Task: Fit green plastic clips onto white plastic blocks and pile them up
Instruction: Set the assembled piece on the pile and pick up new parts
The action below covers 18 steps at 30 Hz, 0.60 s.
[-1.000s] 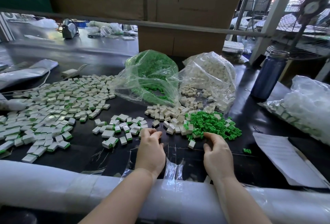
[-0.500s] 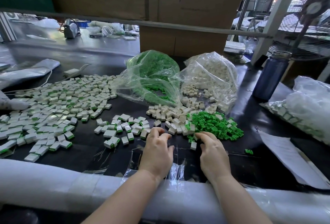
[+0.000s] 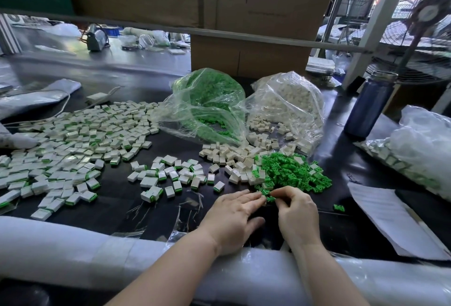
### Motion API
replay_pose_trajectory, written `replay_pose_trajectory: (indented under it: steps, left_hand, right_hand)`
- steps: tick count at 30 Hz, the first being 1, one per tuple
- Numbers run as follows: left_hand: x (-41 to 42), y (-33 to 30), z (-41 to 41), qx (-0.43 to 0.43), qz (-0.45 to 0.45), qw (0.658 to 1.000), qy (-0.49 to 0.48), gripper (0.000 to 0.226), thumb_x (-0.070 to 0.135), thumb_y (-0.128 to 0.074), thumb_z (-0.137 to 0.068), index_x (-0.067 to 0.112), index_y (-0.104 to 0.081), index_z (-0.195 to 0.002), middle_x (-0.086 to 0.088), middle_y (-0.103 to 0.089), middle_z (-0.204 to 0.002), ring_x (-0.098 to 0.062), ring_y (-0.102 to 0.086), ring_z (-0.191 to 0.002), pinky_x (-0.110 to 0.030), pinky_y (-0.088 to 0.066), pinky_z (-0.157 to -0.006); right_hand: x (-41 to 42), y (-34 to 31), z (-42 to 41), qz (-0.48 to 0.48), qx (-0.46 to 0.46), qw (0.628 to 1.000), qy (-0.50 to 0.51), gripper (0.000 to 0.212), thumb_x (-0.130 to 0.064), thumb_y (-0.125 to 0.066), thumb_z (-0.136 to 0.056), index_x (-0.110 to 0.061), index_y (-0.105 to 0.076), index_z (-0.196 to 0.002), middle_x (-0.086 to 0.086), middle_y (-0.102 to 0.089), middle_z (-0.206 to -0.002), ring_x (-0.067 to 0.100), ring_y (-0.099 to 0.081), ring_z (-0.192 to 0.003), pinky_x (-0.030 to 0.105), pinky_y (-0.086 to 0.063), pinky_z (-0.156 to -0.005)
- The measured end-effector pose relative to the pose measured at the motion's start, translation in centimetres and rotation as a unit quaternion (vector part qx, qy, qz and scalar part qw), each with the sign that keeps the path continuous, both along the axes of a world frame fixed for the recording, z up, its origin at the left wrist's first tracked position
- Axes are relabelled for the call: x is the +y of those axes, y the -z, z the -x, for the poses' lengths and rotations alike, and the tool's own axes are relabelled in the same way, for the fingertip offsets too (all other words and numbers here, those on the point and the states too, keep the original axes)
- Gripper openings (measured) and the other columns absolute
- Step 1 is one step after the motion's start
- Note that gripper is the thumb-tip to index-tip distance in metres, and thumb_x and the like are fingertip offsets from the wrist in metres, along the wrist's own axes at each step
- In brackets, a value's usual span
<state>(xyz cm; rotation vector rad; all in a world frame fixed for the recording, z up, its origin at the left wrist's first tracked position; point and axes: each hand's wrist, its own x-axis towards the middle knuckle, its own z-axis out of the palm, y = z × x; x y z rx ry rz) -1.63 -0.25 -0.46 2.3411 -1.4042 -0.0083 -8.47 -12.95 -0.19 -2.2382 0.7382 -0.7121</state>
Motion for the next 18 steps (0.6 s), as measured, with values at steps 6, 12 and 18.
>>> replay_pose_trajectory:
  steps: [6,12,18]
  left_hand:
    - [0.51,-0.43,0.36,0.039,0.108,0.993,-0.023,0.031,0.033,-0.054,-0.093,0.019,-0.063,-0.118,0.007,-0.058,-0.123,-0.009,-0.046,-0.116,-0.020,-0.031,-0.102]
    - [0.49,-0.20,0.30,0.058,0.100,0.990,-0.086,0.037,0.036,-0.052,-0.093,0.021,-0.056,-0.127,0.007,-0.050,-0.122,-0.010,-0.040,-0.116,-0.018,-0.029,-0.101]
    - [0.62,-0.39,0.19,0.096,0.118,0.985,-0.087,0.024,0.023,-0.065,-0.085,0.019,-0.061,-0.109,0.006,-0.060,-0.106,-0.010,-0.047,-0.104,-0.014,-0.032,-0.092]
  right_hand:
    - [0.03,0.08,-0.11,0.002,0.040,0.999,0.007,0.018,-0.008,-0.058,-0.087,-0.013,-0.070,-0.101,0.004,-0.064,-0.107,0.021,-0.058,-0.099,0.023,-0.039,-0.081]
    - [0.39,-0.04,-0.37,0.051,0.113,0.992,0.010,0.026,-0.018,-0.058,-0.090,-0.012,-0.064,-0.115,0.005,-0.056,-0.115,0.023,-0.053,-0.108,0.028,-0.038,-0.091]
    - [0.19,-0.07,0.04,0.028,0.039,0.999,0.019,0.010,-0.013,-0.064,-0.085,-0.012,-0.071,-0.093,0.004,-0.065,-0.096,0.021,-0.057,-0.089,0.025,-0.037,-0.075]
